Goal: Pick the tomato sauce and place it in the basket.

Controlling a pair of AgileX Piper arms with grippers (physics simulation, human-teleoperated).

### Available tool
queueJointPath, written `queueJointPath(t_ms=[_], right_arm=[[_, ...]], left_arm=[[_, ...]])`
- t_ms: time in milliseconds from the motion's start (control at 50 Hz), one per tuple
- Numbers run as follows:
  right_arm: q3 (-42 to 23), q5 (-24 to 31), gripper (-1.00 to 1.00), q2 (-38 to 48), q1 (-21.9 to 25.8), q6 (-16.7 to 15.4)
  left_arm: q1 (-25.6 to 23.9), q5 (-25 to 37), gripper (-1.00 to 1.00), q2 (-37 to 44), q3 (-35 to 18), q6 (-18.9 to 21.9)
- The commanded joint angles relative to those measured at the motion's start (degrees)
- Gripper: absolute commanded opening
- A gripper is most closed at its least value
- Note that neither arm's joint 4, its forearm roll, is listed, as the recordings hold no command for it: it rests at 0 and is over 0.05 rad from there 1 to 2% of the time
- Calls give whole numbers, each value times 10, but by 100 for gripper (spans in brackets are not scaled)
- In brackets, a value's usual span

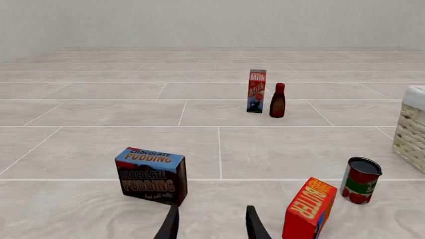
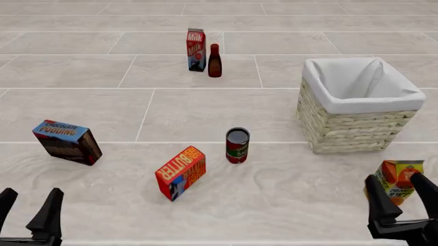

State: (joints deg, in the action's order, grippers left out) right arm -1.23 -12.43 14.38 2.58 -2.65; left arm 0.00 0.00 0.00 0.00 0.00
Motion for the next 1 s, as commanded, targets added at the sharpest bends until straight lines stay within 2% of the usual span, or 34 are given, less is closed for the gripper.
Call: queueJointPath(t_ms=[20, 240, 560, 1000], right_arm=[[-11, -34, 100, 44, 25, -11], [-30, -28, 100, 53, 45, -19], [-36, -58, 100, 93, 76, -28], [-23, -192, 100, 224, 110, -19]], left_arm=[[0, 0, 100, 0, 0, 0], [0, 0, 100, 0, 0, 0], [0, 0, 100, 0, 0, 0], [0, 0, 100, 0, 0, 0]])
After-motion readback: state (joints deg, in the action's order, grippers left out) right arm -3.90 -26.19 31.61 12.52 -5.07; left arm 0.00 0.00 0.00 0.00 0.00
